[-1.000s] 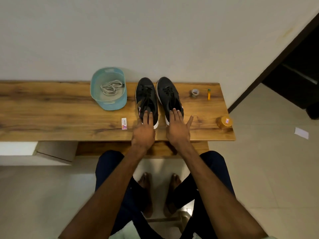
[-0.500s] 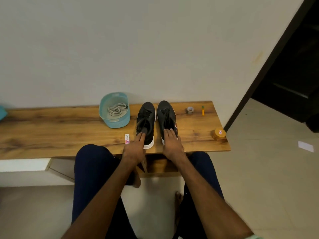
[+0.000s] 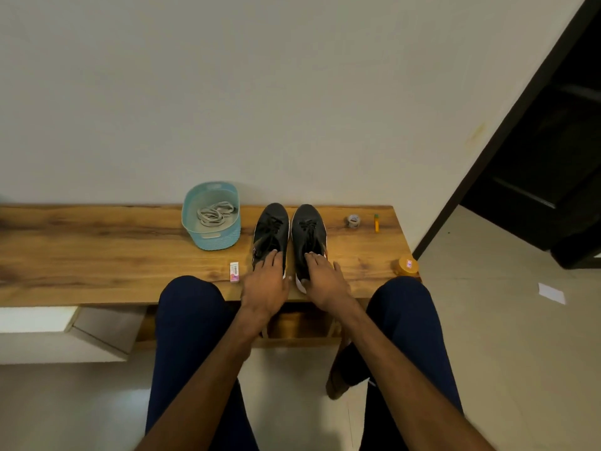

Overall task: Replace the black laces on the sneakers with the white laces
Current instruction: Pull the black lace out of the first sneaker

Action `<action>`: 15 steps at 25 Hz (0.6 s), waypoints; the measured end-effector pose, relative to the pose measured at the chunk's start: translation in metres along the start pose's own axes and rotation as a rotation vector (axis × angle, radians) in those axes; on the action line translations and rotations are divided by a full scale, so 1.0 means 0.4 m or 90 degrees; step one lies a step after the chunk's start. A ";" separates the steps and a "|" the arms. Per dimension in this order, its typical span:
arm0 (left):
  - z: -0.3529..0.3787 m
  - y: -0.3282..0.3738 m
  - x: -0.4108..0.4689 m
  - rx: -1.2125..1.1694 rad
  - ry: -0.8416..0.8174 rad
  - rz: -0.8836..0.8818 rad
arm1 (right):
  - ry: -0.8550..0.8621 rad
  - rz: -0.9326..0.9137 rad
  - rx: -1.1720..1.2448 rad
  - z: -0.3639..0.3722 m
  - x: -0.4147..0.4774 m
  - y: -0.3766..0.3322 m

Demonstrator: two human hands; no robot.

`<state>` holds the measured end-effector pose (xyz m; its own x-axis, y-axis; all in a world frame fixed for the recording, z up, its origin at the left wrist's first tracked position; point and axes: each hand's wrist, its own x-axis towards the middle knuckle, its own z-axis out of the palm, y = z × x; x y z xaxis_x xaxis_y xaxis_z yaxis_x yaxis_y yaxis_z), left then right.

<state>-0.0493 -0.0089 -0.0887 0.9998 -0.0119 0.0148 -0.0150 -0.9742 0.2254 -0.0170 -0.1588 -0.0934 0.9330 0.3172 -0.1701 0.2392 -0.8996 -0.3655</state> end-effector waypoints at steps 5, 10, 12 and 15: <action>-0.032 0.033 0.149 -0.149 0.034 0.029 | 0.108 0.056 0.152 -0.097 0.111 0.108; 0.009 0.014 0.332 -0.139 -0.044 -0.002 | 0.070 0.074 0.279 -0.115 0.256 0.184; 0.041 0.017 0.373 -0.115 -0.097 -0.010 | 0.034 0.082 0.276 -0.094 0.292 0.184; 0.066 0.042 0.411 -0.033 -0.122 0.012 | 0.015 0.092 0.149 -0.085 0.331 0.157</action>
<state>0.1150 -0.0333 -0.1081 0.9831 -0.0783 -0.1653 -0.0298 -0.9603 0.2775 0.1307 -0.1836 -0.1078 0.9595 0.1815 -0.2153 0.0377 -0.8404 -0.5407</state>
